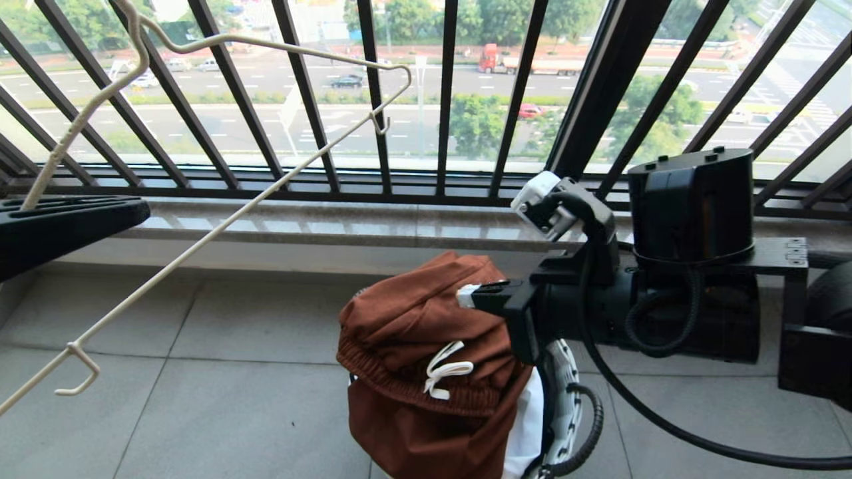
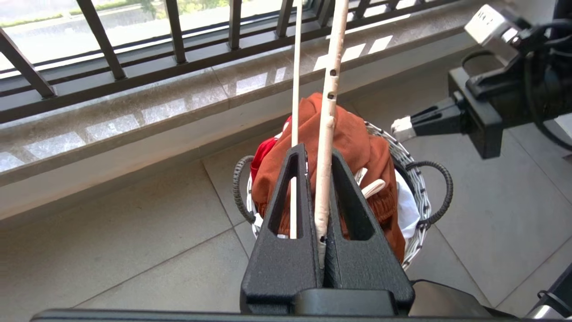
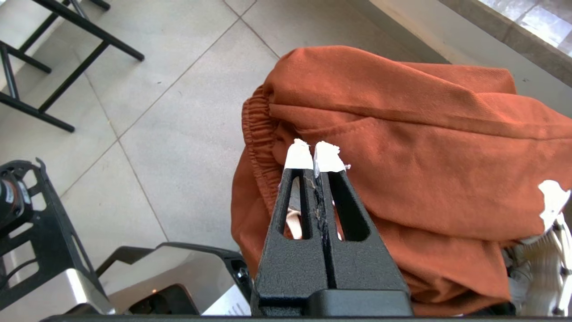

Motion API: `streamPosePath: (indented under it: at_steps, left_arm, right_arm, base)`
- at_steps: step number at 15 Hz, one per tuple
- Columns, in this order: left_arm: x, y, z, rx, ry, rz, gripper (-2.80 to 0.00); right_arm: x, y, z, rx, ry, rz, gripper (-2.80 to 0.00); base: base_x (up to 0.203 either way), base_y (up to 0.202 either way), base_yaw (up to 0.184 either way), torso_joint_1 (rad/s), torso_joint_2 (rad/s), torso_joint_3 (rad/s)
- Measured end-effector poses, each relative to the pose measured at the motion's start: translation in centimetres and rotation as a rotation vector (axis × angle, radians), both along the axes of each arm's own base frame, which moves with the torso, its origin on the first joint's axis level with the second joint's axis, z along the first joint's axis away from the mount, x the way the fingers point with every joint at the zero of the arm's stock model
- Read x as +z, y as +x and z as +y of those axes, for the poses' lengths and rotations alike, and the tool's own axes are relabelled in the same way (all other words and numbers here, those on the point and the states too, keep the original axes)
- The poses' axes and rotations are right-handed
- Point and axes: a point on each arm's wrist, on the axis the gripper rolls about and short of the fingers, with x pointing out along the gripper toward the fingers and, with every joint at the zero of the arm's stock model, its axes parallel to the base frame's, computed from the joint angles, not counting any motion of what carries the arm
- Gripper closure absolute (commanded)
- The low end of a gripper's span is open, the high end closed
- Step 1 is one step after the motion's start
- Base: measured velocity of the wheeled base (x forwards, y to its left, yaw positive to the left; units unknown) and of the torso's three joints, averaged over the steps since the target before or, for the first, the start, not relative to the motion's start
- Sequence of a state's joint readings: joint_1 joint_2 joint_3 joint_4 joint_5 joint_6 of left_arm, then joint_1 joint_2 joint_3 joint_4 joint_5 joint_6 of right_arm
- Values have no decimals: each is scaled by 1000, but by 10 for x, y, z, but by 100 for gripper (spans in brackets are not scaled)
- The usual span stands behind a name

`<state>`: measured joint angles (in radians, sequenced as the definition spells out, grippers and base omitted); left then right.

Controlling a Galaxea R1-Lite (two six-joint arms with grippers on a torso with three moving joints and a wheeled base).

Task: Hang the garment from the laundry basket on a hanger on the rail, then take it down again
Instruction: Pick up clothes from the basket

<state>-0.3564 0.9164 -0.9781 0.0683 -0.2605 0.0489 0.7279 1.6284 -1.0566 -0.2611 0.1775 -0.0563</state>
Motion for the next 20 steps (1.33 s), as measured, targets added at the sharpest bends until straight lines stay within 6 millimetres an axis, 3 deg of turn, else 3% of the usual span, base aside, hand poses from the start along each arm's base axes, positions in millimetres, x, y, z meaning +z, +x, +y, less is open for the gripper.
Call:
streamPosePath:
  at_steps: [6,14,15,20]
  left_arm:
    - [5,-2,2,56,-10,-22,0]
    - [7,-7,4,75,-17,-42,0]
    - [8,-8,5,75,-19,-45,0]
    - [9,-12,6,76,-24,-59,0]
  right_arm:
    - [-23,-10,55,41,-59,7,0]
    - [-70,-14,98,60,-148,77,0]
    - [-77,-16,104,62,-165,82,-280]
    - [-97,-14,134,15,-213,58,-280]
  base:
    - [0,0,0,0,0,0]
    - [0,0,0,0,0,0]
    - [0,0,0,0,0,0]
    - [0,0,0,0,0,0]
